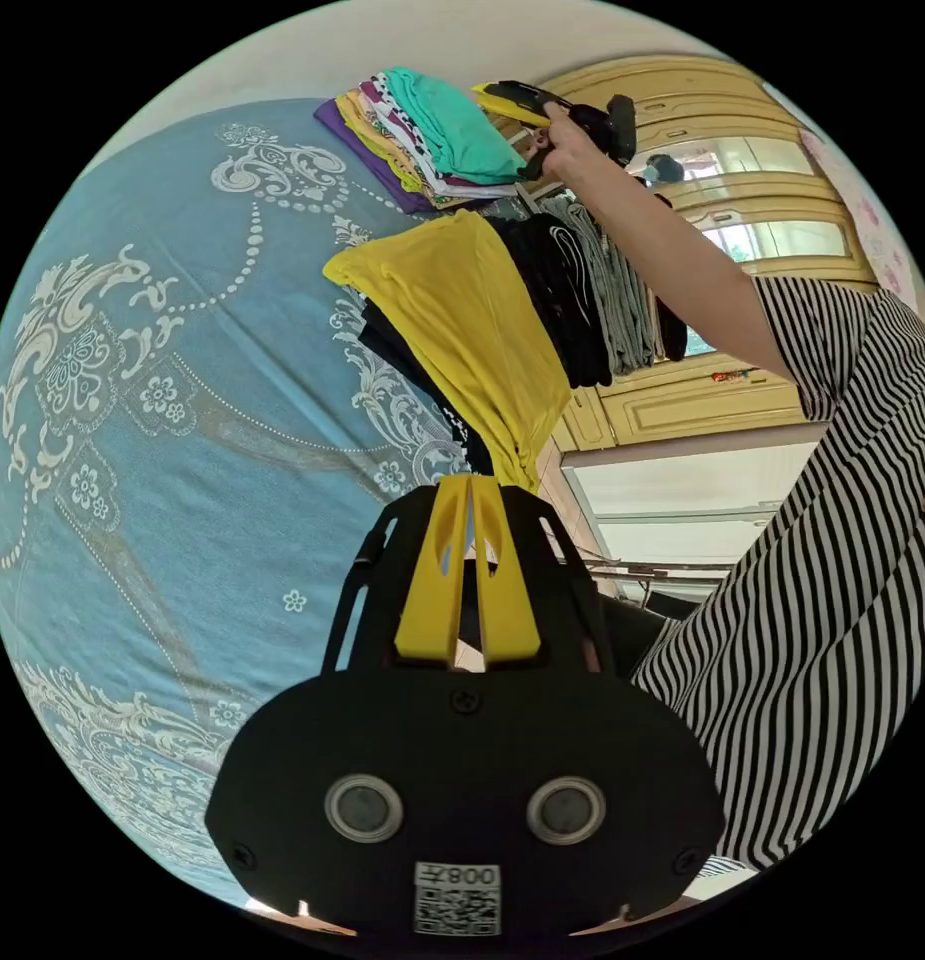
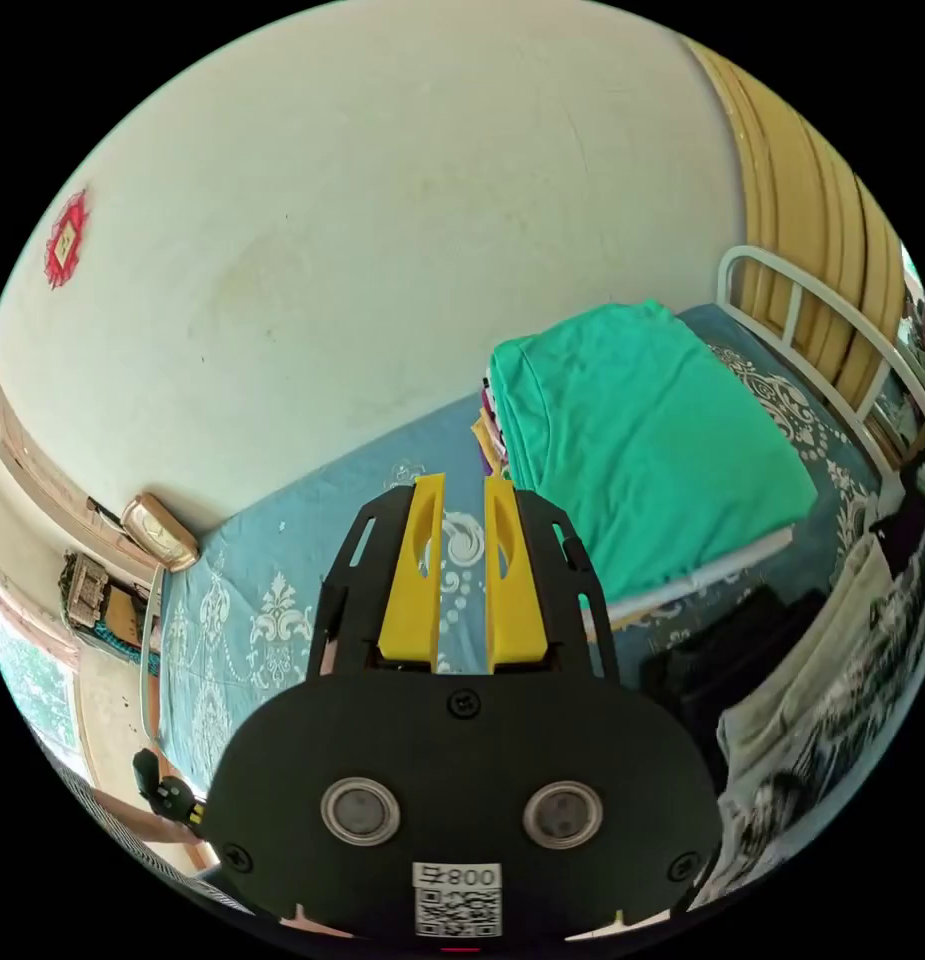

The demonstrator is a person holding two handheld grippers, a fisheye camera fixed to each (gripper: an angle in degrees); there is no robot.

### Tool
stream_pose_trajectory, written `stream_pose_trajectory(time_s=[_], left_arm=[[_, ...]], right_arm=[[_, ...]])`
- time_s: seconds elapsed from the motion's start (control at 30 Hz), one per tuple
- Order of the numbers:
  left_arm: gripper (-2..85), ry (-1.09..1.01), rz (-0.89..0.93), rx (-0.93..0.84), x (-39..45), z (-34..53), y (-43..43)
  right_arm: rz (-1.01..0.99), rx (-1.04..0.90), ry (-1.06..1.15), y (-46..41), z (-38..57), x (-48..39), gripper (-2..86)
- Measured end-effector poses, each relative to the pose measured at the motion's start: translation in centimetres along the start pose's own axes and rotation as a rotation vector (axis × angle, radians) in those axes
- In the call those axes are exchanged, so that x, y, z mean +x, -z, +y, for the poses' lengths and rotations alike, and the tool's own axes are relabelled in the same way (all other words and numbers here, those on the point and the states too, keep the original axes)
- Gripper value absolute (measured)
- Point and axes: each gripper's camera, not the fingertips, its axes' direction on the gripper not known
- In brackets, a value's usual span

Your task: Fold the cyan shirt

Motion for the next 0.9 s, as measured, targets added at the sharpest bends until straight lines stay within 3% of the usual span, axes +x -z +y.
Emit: stream_pose_trajectory(time_s=[0.23, 0.47, 0.67, 0.9], left_arm=[[0.5, 0.142, 0.051, 0.008, 0.0, -2.5, 2.0], [0.5, 0.203, 0.09, -0.015, 1.1, -5.2, 4.3], [0.4, 0.15, 0.096, -0.02, 3.3, -8.2, 7.7], [0.4, 0.124, 0.093, 0.008, 6.3, -9.8, 13.5]], right_arm=[[0.172, -0.1, 0.036, -7.8, -12.3, 0.4, 9.9], [0.255, -0.111, 0.059, -9.6, -16.8, 0.2, 8.0], [0.171, -0.089, 0.001, -7.5, -17.6, 1.7, 2.5], [-0.113, 0.056, -0.086, 1.7, -15.1, 2.8, 1.2]])
